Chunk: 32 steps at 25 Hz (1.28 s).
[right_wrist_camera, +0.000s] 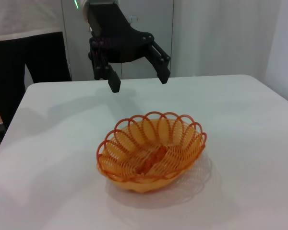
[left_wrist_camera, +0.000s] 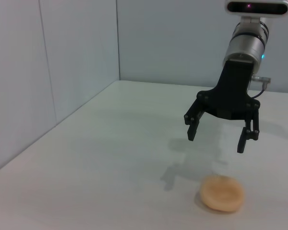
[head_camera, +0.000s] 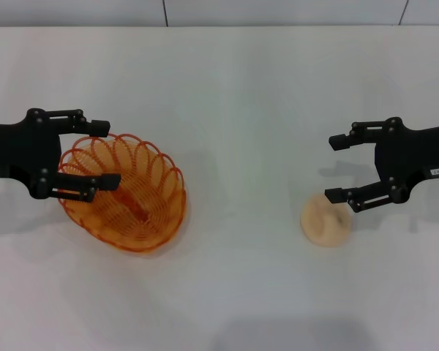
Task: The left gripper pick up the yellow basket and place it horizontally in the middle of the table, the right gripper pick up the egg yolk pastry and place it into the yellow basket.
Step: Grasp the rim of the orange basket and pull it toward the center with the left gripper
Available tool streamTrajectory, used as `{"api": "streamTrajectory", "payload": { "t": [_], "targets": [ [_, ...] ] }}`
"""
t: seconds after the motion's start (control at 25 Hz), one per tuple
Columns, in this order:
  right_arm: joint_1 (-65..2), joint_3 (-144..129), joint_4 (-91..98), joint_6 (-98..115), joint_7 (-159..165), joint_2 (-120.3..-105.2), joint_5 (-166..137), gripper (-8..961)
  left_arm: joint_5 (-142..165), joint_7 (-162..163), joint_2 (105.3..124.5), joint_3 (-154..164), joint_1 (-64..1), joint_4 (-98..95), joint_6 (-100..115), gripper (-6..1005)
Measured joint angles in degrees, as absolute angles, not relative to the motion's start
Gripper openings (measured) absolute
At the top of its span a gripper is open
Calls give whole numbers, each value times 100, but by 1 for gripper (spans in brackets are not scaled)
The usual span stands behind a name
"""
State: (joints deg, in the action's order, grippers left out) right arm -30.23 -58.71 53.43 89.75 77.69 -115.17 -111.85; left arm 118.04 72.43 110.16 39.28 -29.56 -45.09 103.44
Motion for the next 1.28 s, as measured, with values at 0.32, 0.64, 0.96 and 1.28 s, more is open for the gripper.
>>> {"api": "streamTrajectory", "payload": {
  "t": [0.32,0.64,0.96,1.28],
  "targets": [
    [-3041,-5871,5341,8979,7769,-11506,-11200,854,11803,7262,11006,3928,-2982,-4509,10365,852],
    [-3041,-5871,5341,8994,7770,-11513,-11199,854,11803,7291,11003,3929,-2987,-4510,10380,850],
    [-3029,-5871,5353,8995,7769,-11514,-11174,854,11805,8233,10998,3939,-3008,-4849,10355,849],
    [-3002,-5850,5376,8960,7723,-11515,-11154,854,12308,10405,10957,3974,-3210,-5836,10227,847]
  ]
}}
